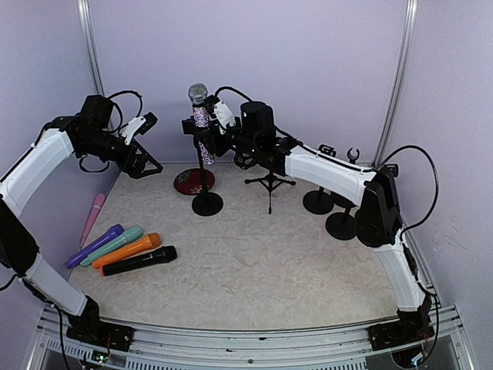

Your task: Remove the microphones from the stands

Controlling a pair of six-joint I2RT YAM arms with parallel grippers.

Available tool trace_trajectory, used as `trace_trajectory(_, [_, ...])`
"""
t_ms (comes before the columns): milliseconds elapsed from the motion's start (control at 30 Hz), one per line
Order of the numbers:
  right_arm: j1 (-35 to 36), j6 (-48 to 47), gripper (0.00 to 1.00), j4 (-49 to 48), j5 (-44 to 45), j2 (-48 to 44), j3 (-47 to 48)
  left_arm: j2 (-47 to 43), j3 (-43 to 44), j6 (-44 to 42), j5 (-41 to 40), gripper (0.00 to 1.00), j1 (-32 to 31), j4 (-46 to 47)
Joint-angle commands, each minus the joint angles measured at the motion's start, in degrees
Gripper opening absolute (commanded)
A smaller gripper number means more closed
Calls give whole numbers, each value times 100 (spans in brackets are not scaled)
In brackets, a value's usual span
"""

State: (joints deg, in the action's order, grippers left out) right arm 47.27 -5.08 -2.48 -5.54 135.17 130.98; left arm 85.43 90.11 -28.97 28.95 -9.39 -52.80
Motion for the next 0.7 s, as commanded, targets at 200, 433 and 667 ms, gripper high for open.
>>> trace_trajectory(200, [46, 734, 19, -253, -546, -9, 182, -157, -11, -44, -53, 99, 27, -156])
trace_trajectory(433, [32, 1054, 8, -467, -1109, -1052, -786, -150, -7, -18, -23, 99, -157, -156])
trace_trajectory(667, [28, 1340, 4, -845, -1980, -2238, -2336, -86, 150, -7, -93, 99, -789, -172])
